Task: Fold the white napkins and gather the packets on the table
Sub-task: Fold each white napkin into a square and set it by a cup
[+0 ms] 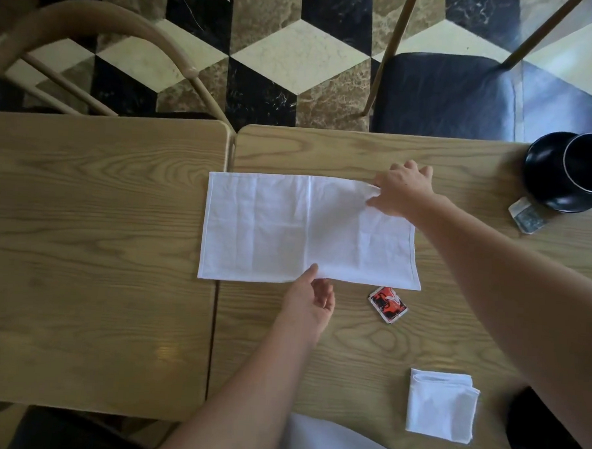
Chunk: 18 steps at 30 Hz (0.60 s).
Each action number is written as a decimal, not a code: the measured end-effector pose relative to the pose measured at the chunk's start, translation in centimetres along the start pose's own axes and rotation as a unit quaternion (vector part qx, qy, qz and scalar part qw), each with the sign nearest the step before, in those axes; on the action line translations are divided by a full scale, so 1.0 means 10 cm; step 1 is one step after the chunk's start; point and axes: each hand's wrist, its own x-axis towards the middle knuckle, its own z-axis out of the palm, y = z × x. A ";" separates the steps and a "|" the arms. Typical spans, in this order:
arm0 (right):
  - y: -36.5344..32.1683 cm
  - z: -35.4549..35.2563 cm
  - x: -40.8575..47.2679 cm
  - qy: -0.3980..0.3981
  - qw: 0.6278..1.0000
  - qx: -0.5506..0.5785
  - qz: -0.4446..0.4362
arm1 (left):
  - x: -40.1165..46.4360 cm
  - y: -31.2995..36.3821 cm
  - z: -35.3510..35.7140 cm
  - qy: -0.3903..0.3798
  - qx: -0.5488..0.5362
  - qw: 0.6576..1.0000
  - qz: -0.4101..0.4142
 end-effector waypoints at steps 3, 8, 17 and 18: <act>0.02 -0.01 -0.10 -0.019 0.999 0.022 -0.019 | -0.10 0.17 0.10 0.007 0.020 0.996 0.087; -0.02 -0.32 -0.37 -0.035 0.966 0.255 -0.026 | -0.48 0.79 0.27 -0.083 0.016 0.967 0.240; -0.31 -1.12 -1.32 0.167 0.824 0.540 -0.047 | -1.53 1.64 0.47 -0.186 0.160 0.824 0.510; -0.35 -1.12 -1.45 0.185 0.801 0.569 -0.040 | -1.63 1.65 0.45 -0.213 0.166 0.801 0.534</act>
